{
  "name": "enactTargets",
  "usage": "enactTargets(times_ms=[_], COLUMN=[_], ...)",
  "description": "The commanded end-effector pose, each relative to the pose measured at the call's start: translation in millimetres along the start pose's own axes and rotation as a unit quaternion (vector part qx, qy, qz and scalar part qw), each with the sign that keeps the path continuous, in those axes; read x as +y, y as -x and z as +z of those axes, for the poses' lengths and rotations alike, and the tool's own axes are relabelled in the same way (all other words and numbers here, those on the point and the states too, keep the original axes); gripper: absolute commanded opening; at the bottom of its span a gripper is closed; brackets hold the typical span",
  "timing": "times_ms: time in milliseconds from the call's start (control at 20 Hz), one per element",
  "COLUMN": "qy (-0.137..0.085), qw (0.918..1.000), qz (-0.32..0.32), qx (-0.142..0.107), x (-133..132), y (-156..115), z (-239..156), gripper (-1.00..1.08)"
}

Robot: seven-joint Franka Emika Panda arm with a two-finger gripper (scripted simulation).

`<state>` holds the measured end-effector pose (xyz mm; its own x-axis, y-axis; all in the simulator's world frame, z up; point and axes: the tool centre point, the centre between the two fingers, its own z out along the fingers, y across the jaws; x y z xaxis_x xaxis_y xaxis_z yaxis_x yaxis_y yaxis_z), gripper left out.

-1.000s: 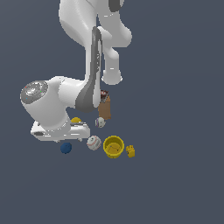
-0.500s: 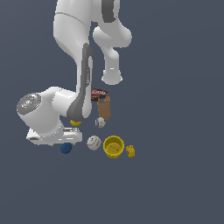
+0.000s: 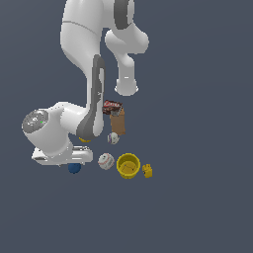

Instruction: Pick up a designated object from a clutter of objects.

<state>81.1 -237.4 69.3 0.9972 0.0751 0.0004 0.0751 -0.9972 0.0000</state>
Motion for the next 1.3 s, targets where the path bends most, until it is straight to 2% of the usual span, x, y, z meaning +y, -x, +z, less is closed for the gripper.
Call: enactTargets(times_ms=[0, 200, 450, 500, 1250], qy=[0.000, 0.000, 0.000, 0.000, 0.000], qw=[1.0000, 1.0000, 1.0000, 1.0000, 1.0000], qz=[0.000, 0.000, -0.001, -0.001, -0.001], qx=[-0.001, 0.000, 0.000, 0.000, 0.000], x=[-0.1, 0.0, 0.5, 0.5, -3.2], y=[0.8, 1.2, -0.1, -0.1, 0.1], z=[13.2, 32.8, 38.2, 38.2, 32.3], gripper=[1.00, 1.00, 1.00, -1.00, -1.00])
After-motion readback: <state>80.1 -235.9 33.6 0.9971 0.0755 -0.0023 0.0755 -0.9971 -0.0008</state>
